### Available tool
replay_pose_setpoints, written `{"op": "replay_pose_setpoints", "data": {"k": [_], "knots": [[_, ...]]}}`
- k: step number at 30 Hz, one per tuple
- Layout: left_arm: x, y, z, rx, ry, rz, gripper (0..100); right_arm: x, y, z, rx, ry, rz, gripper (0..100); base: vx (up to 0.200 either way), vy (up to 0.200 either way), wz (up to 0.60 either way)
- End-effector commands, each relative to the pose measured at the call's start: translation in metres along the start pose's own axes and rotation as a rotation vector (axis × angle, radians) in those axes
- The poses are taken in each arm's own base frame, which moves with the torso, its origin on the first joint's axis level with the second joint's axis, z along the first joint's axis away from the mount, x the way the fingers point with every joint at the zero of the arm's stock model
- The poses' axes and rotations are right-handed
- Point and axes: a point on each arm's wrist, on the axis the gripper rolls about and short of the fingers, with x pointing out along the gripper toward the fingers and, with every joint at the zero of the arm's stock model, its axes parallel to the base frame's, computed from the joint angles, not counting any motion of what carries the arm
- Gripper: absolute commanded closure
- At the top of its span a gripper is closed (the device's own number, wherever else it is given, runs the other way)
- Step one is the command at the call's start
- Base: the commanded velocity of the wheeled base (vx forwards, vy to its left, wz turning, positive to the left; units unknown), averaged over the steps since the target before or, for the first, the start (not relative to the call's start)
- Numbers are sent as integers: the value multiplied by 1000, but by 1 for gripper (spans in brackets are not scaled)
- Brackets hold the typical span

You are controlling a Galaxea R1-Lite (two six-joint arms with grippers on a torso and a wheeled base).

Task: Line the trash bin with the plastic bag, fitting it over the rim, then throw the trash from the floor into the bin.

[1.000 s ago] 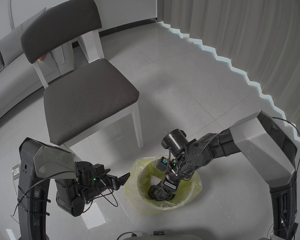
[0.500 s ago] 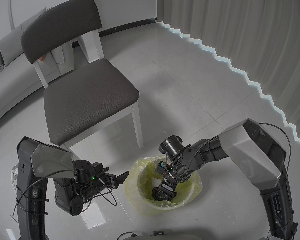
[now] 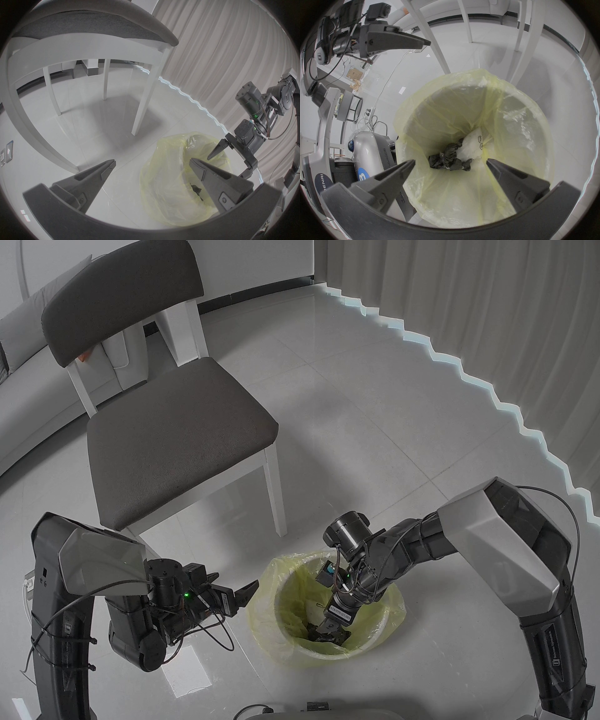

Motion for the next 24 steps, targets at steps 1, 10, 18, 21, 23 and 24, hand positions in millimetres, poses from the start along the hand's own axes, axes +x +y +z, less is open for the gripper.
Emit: {"op": "replay_pose_setpoints", "data": {"k": [1, 10, 18, 21, 23, 24], "knots": [[-2, -2, 2, 6, -14, -5, 0, -17, -5, -1, 12, -18, -12, 0, 0, 0, 0], [12, 6, -20, 8, 35, 17, 0, -100, -41, -44, 128, -131, -142, 0, 0, 0, 0], [46, 33, -38, 181, 129, 60, 0, -150, -63, -86, 235, -159, -234, 0, 0, 0, 0], [59, 34, -29, 215, 153, 57, 0, -156, -65, -94, 254, -155, -244, 0, 0, 0, 0], [65, 32, -25, 219, 163, 52, 0, -156, -66, -96, 258, -151, -246, 0, 0, 0, 0], [70, 29, -22, 224, 186, 44, 0, -154, -68, -98, 263, -145, -245, 0, 0, 0, 0]]}}
